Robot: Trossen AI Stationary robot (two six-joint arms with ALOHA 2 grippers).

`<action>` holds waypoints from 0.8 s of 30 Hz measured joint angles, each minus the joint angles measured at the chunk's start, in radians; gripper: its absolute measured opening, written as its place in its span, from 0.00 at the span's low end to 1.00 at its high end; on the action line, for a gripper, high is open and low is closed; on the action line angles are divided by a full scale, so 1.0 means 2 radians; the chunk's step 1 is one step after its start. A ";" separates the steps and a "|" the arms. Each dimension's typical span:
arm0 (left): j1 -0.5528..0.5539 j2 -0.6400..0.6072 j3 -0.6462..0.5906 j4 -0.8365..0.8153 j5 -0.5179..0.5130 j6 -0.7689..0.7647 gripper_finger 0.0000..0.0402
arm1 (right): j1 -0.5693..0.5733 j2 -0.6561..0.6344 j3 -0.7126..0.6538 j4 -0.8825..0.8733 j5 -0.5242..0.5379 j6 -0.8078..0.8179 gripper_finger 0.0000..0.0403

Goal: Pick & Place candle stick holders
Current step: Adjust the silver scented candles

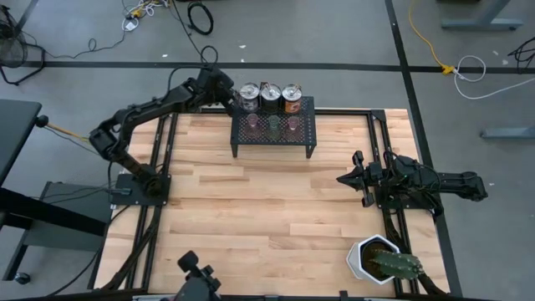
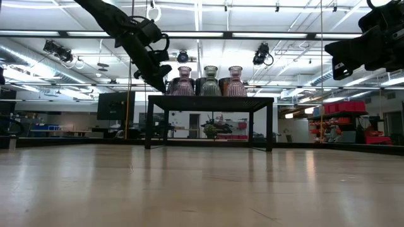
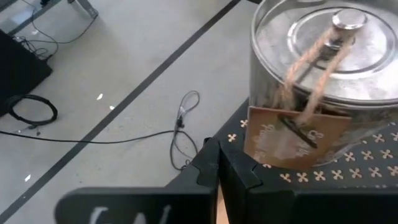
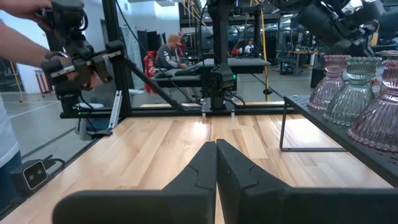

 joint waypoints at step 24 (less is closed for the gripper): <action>0.000 0.007 0.000 0.048 0.055 0.000 0.01 | 0.000 0.000 0.000 0.000 0.000 0.000 0.02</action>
